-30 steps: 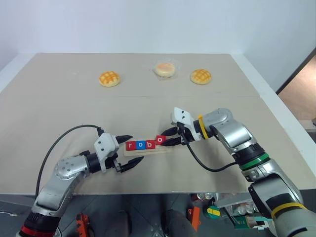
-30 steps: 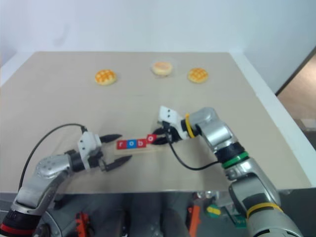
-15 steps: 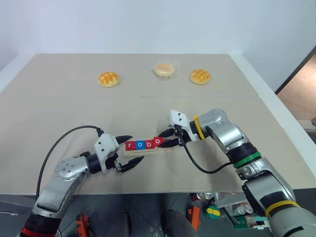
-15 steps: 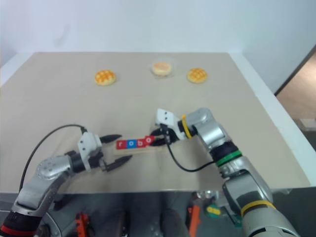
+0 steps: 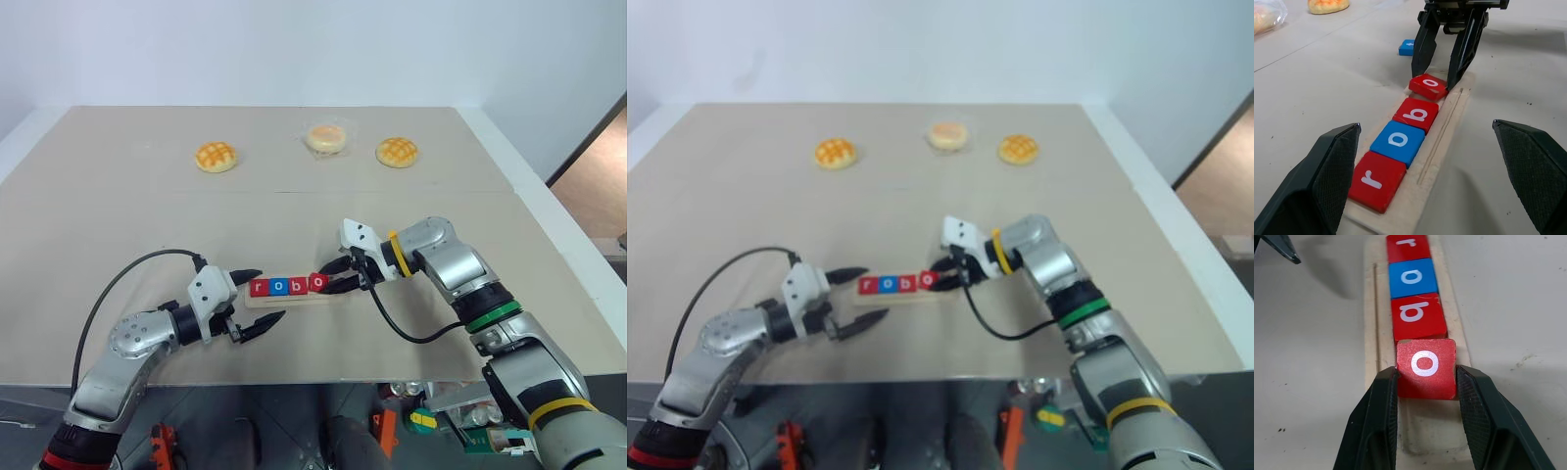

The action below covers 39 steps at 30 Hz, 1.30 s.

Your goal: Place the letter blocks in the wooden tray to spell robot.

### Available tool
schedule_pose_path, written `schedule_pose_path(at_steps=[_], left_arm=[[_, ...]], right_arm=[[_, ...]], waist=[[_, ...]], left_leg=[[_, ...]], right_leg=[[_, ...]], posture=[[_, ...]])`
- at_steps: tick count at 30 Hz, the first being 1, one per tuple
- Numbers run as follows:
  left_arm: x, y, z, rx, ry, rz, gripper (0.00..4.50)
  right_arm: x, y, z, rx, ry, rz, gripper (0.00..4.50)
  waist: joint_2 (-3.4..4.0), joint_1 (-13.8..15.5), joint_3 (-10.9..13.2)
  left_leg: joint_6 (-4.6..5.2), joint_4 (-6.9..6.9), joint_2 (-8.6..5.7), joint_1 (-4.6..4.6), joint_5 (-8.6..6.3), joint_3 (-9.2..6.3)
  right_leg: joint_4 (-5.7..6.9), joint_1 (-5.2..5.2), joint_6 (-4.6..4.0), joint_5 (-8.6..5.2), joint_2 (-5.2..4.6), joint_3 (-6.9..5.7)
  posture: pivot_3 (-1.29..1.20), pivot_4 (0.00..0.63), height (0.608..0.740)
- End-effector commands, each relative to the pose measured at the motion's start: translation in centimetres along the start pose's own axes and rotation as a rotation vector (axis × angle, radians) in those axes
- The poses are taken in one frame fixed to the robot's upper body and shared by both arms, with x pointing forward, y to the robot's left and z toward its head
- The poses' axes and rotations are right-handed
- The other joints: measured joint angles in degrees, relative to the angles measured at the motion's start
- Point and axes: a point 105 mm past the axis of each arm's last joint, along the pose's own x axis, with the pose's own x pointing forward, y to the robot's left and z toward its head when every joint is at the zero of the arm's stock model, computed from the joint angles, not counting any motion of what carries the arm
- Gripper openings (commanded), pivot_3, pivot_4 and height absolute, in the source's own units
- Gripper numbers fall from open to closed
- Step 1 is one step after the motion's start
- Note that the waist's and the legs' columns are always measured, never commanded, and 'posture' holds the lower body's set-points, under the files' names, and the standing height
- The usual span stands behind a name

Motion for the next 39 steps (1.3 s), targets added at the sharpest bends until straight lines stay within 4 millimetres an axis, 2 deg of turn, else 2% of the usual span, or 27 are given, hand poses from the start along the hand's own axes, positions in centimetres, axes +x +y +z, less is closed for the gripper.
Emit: schedule_pose_path(at_steps=[1, 7, 9, 15, 20, 24, 26, 29, 33, 37, 39], left_arm=[[-0.1, 0.0, 0.8, 0.035, -0.021, -0.007, 4.50], [-0.1, 0.0, 0.9, 0.036, -0.025, -0.004, 4.50], [-0.1, -0.1, 1.0, 0.037, -0.027, -0.005, 4.50], [-0.1, -0.2, 0.9, 0.041, -0.025, -0.009, 4.50], [-0.1, -0.2, 0.9, 0.045, -0.023, -0.014, 4.50], [0.0, -0.2, 1.2, 0.043, -0.040, -0.018, 4.50], [0.0, -0.4, 1.5, 0.036, -0.053, -0.033, 4.50], [0.1, -1.1, 2.0, 0.007, -0.073, -0.082, 4.50], [0.1, -1.4, 2.2, -0.021, -0.067, -0.131, 4.50], [0.3, -1.6, 2.3, -0.030, -0.060, -0.163, 4.50], [0.3, -1.6, 2.3, -0.024, -0.057, -0.164, 4.50]], right_arm=[[-0.4, -0.1, 0.6, -0.029, -0.007, -0.007, 1.20], [-0.2, -0.4, 0.6, -0.031, -0.005, -0.016, 1.20], [-0.2, -0.5, 0.6, -0.028, -0.005, -0.017, 2.35], [-0.3, -0.6, 1.1, -0.024, -0.027, -0.020, 4.43], [-1.2, -0.9, 3.0, 0.033, -0.134, -0.072, 4.47], [-2.5, -1.6, 4.4, 0.123, -0.259, -0.182, 4.47], [-3.4, -1.7, 4.7, 0.170, -0.328, -0.247, 3.92], [-4.1, 0.0, 3.9, 0.211, -0.344, -0.275, 2.88], [-3.8, 1.5, 1.9, 0.273, -0.311, -0.318, 1.51], [-3.2, 1.7, 0.4, 0.298, -0.272, -0.368, 0.13], [-3.0, 1.7, -0.1, 0.300, -0.256, -0.388, 0.13]], waist=[[0.00, 0.0, 0.0], [0.00, 0.0, 0.0], [0.00, 0.0, 0.0], [0.00, 0.0, 0.0], [0.00, 0.0, 0.0], [0.01, 0.0, 0.0], [0.00, 0.0, 0.0], [0.00, 0.2, 0.0], [0.00, 0.1, 0.0], [0.00, -0.2, 0.0], [0.00, -0.2, 0.0]], left_leg=[[0.00, 0.00, 0.00, 0.00, 0.00, 0.00], [0.00, -0.01, 0.00, 0.00, 0.00, 0.00], [0.00, -0.01, 0.00, 0.00, 0.00, 0.00], [-0.01, 0.00, 0.01, 0.00, 0.01, 0.00], [-0.01, -0.03, 0.01, -0.03, 0.01, 0.00], [-0.01, -0.04, 0.01, -0.07, 0.01, -0.03], [-0.01, -0.04, 0.00, -0.08, 0.00, -0.05], [-0.01, -0.05, -0.02, -0.15, 0.00, -0.12], [-0.02, -0.04, -0.09, -0.25, -0.01, -0.16], [-0.02, -0.02, -0.02, -0.17, 0.01, -0.11], [-0.03, -0.02, 0.02, -0.11, 0.03, -0.16]], right_leg=[[0.00, 0.00, 0.00, 0.00, 0.00, 0.00], [0.00, 0.00, 0.00, 0.00, 0.00, 0.00], [0.00, 0.00, 0.00, -0.01, 0.01, 0.00], [0.00, -0.01, 0.00, 0.00, 0.01, 0.00], [0.00, -0.04, -0.02, 0.00, 0.00, 0.00], [0.00, -0.06, -0.03, -0.01, 0.00, -0.01], [0.00, -0.05, -0.03, -0.01, 0.00, -0.02], [-0.01, -0.06, -0.01, -0.04, -0.03, -0.07], [-0.01, -0.11, 0.03, -0.11, -0.11, -0.11], [-0.01, -0.12, 0.28, -0.21, 0.02, -0.07], [0.00, -0.07, 0.24, -0.18, 0.10, -0.09]], posture=[[0.00, 0.150, 0.740], [0.00, 0.150, 0.740], [0.00, 0.150, 0.740], [0.00, 0.150, 0.740], [0.00, 0.150, 0.740], [0.00, 0.150, 0.740], [0.00, 0.150, 0.740], [0.00, 0.150, 0.740], [0.00, 0.150, 0.740], [0.00, 0.150, 0.740], [0.00, 0.150, 0.740]])
